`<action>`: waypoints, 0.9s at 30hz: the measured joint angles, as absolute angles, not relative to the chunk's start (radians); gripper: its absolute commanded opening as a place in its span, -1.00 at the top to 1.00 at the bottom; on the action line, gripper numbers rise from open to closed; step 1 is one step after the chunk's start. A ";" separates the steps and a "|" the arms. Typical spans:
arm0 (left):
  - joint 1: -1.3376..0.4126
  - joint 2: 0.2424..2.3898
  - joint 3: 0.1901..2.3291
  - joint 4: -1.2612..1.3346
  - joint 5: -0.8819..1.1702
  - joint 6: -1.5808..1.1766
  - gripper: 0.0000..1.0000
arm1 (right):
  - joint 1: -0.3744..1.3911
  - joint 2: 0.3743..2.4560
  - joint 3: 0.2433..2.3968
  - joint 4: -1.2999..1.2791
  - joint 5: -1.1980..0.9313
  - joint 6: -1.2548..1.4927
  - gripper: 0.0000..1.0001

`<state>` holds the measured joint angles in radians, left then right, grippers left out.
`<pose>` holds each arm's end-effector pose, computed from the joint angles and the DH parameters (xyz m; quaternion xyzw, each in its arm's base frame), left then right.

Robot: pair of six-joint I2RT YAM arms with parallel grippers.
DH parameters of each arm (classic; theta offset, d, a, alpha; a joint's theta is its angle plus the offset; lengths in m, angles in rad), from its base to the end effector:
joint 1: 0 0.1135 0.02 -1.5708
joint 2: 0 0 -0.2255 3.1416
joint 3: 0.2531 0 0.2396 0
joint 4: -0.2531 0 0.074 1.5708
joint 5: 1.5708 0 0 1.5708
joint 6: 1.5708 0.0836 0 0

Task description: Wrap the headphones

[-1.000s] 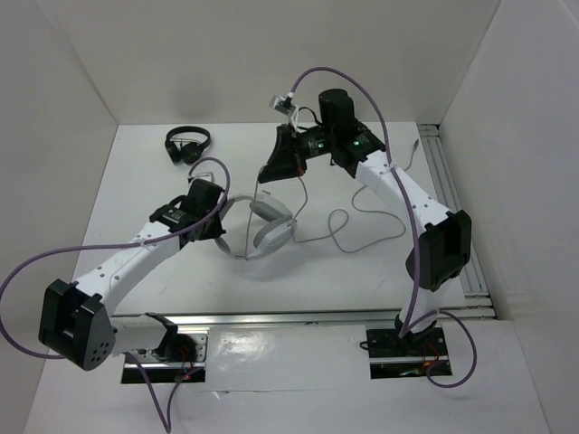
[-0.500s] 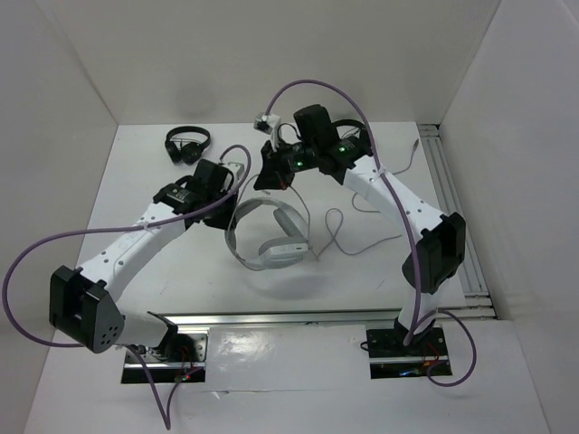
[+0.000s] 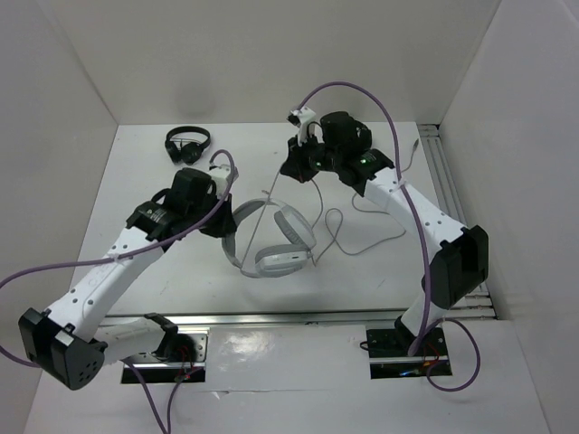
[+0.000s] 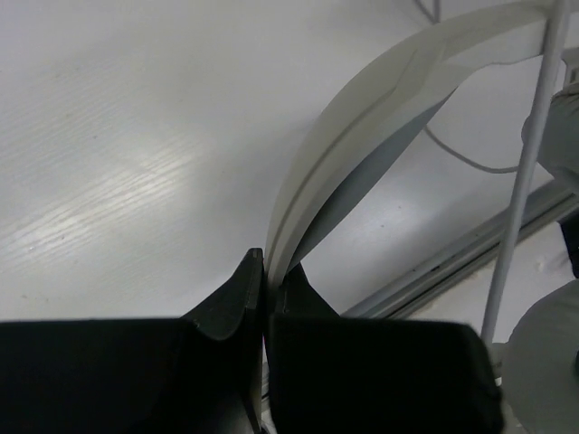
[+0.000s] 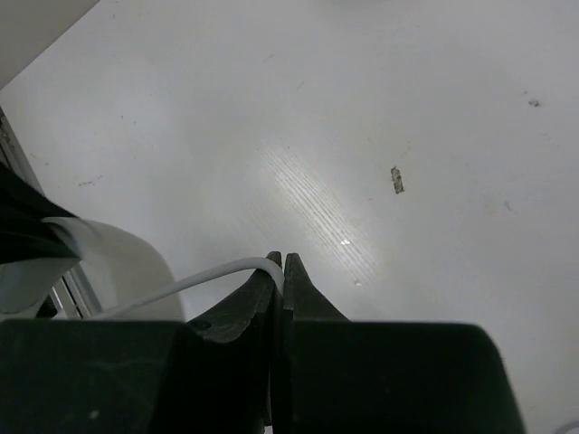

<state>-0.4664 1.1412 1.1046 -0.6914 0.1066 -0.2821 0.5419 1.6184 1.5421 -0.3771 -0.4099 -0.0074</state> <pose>0.2438 -0.1327 0.2654 0.1056 0.9053 -0.1946 0.3624 0.3273 0.2359 0.3149 -0.3290 0.7698 0.3035 0.4550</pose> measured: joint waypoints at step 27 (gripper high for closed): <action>-0.503 1.180 1.540 -1.092 -0.191 -0.324 1.00 | 0.539 1.574 1.085 0.358 -0.579 0.259 1.00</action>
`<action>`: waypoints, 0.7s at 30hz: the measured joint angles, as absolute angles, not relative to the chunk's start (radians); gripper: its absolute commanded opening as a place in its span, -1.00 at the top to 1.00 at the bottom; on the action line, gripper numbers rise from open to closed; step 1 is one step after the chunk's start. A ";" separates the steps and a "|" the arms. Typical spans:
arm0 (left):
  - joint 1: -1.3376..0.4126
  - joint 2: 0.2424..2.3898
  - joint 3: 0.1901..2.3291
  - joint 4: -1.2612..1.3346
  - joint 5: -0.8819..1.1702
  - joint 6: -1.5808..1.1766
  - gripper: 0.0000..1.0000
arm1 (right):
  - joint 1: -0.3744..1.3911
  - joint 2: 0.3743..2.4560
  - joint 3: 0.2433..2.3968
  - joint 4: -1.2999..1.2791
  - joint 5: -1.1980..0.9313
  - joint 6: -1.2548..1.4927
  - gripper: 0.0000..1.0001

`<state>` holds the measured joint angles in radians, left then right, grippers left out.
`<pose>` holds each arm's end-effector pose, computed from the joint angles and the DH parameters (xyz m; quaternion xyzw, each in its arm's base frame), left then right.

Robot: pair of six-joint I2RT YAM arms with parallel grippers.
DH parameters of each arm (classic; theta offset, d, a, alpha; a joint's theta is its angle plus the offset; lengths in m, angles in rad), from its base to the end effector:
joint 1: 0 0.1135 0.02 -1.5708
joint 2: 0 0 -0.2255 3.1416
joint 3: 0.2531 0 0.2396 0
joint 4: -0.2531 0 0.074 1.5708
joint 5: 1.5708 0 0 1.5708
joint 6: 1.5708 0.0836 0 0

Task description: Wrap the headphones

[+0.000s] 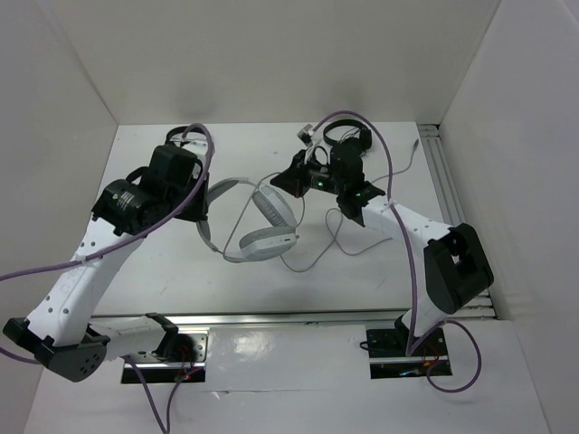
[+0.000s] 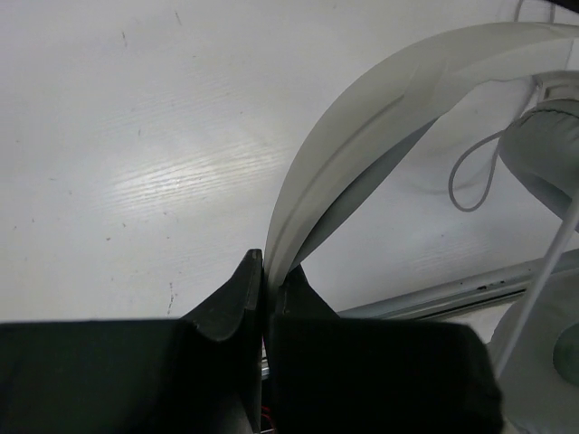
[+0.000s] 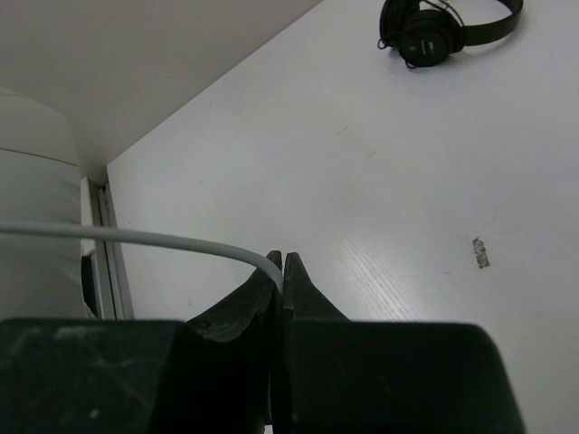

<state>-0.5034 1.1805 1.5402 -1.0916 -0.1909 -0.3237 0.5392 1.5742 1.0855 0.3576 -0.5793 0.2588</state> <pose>0.2234 -0.1049 0.3555 0.0429 0.9090 -0.0832 0.4062 0.3167 0.2428 0.2643 -0.2871 0.6872 0.4433 0.4987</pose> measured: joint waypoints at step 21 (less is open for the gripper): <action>-0.501 1.195 1.554 -1.066 -0.055 -0.348 1.00 | 0.522 1.621 1.163 0.360 -0.590 0.278 1.00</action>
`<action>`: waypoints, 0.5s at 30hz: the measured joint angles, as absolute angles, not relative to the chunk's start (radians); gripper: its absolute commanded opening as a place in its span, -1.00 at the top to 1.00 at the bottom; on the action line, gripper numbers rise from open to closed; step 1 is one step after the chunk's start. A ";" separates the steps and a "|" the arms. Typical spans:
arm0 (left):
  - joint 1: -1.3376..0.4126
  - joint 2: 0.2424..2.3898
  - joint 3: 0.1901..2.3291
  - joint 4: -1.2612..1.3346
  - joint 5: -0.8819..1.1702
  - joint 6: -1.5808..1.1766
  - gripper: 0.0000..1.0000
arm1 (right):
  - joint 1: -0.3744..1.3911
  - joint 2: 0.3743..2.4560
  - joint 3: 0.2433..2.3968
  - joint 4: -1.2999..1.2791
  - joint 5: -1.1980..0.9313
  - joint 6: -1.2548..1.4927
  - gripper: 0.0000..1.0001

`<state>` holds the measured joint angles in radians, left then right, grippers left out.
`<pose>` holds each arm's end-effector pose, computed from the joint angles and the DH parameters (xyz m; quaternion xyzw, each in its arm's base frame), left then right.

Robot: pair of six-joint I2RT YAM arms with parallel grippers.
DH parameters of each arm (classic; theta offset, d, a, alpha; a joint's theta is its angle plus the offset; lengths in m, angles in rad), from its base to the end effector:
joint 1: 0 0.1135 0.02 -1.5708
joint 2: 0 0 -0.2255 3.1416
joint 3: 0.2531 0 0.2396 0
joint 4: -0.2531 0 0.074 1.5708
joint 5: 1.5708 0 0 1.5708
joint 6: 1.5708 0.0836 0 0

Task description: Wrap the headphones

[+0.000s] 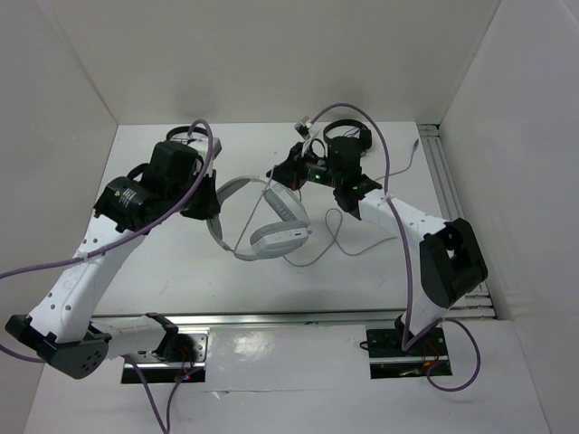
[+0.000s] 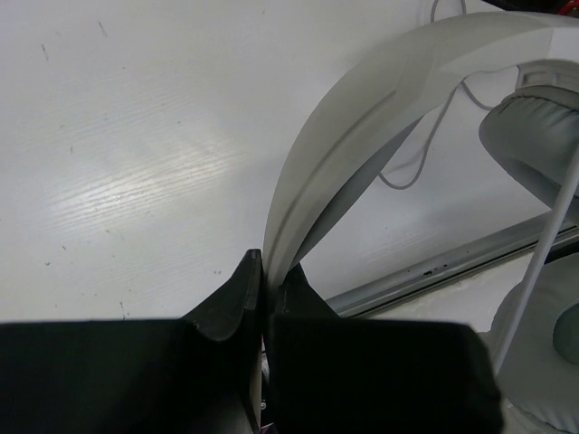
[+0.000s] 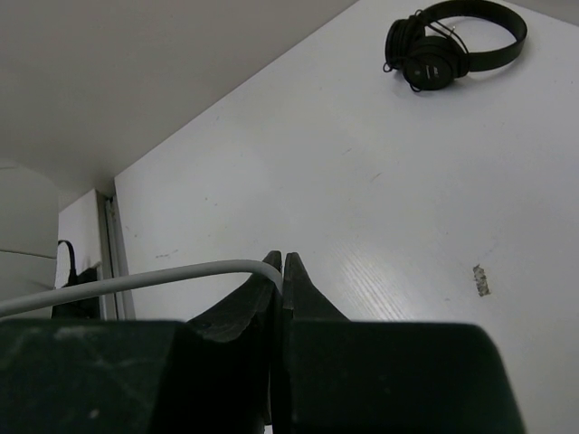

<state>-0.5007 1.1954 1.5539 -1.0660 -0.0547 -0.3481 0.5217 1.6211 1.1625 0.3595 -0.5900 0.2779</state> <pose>0.2243 -0.1175 0.3585 0.0578 0.9062 -0.1496 0.3913 0.3311 0.2440 0.2756 -0.2799 0.6802 0.4485 0.5077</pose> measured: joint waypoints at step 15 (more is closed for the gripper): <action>-0.500 1.113 1.488 -0.968 -0.015 -0.402 1.00 | 0.547 1.751 1.105 0.624 -0.798 0.422 0.62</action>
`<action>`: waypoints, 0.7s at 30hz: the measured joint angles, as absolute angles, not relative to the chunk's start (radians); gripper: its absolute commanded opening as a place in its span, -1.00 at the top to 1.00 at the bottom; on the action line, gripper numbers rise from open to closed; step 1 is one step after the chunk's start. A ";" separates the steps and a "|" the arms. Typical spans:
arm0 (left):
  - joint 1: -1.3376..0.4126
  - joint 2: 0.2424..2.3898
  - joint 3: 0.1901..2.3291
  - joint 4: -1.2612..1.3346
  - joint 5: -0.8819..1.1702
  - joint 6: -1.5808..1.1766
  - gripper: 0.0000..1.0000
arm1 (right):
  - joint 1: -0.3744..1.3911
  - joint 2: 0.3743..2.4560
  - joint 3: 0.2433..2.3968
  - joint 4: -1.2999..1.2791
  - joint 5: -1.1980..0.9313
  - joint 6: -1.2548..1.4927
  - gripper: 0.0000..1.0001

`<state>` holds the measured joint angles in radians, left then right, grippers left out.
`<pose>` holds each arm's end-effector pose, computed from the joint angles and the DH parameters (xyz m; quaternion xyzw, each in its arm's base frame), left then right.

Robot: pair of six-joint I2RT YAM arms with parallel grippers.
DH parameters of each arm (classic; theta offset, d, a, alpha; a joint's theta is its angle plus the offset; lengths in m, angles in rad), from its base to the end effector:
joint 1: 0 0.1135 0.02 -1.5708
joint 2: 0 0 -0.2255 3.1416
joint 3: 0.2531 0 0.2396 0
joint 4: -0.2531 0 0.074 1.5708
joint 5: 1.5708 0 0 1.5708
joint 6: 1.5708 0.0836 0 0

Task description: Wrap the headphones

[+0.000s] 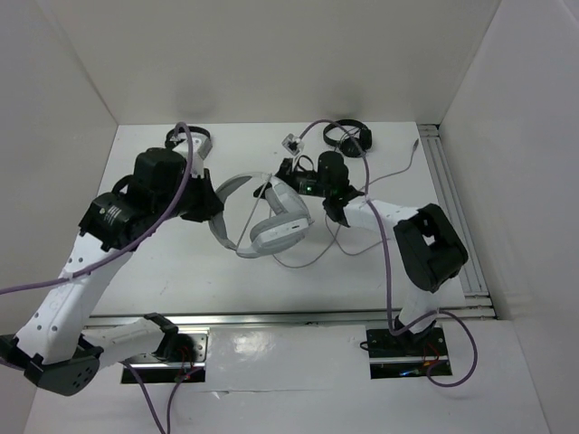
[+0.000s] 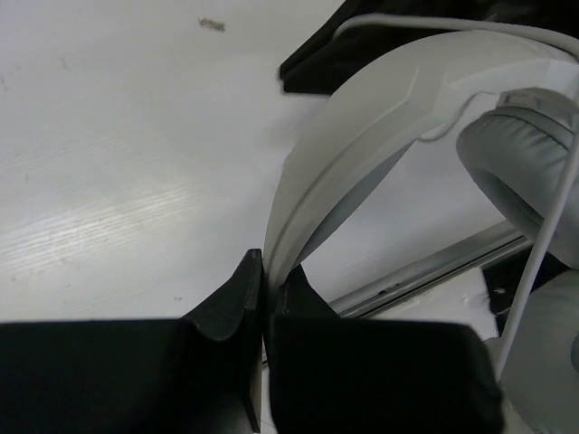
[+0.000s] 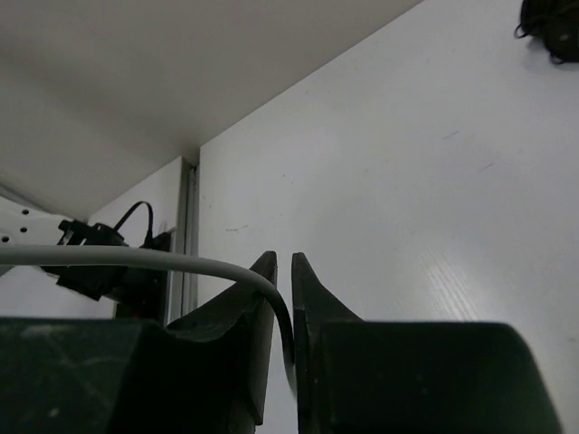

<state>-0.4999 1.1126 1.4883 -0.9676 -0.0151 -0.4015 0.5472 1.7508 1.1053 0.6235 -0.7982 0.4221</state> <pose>0.2155 -0.1162 0.3687 0.0399 0.8817 -0.1988 0.4261 0.3225 0.2666 0.2408 -0.3124 0.6404 0.5460 0.4407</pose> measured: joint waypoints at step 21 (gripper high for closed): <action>-0.419 1.309 1.847 -0.933 -0.156 -0.624 1.00 | 0.766 2.164 0.895 1.275 -0.714 0.873 1.00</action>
<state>-0.4187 1.3087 1.8473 -0.9333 -0.1558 -0.6235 0.7658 2.1639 0.8948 1.2747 -0.7143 0.8726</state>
